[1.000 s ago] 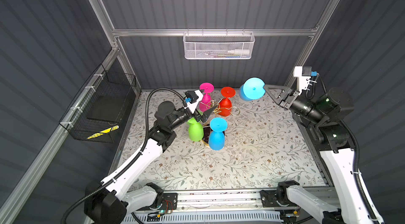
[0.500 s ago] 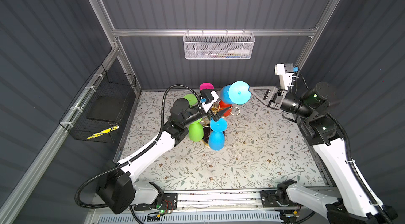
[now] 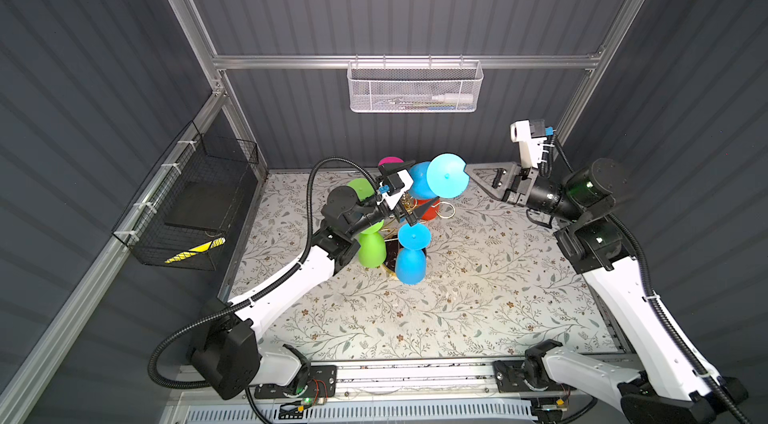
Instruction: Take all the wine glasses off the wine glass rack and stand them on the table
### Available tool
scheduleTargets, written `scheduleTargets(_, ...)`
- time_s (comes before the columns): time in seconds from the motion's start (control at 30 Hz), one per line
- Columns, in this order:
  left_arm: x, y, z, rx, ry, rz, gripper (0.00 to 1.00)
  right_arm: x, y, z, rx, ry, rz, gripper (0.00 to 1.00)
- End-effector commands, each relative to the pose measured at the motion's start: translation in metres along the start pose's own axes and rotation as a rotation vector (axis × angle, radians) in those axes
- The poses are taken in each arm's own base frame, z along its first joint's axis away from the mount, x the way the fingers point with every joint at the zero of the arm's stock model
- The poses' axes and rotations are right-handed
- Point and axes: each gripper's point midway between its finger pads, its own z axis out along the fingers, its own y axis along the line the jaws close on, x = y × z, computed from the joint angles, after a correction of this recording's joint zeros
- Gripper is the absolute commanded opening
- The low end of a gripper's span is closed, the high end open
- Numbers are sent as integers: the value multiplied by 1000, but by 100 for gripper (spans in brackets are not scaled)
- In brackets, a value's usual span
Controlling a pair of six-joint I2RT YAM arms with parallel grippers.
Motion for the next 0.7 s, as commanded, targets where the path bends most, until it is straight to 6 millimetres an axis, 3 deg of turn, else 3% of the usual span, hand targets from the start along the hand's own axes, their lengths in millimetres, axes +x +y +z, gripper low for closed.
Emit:
scheduleTargets(0.0,-22,6,4,-18,-71,49,99,3,7,1,-40,11,7,0)
scheduleTargets(0.6,-14,8,-6,-64,-38,30,81,12,-15,2,-10,12,97,0)
scheduleTargets(0.63,-14,9,-9,-71,-30,23,81,11,-17,2,4,7,94,1)
scheduleTargets(0.67,-14,9,-11,-78,-19,10,81,11,-19,1,22,4,84,10)
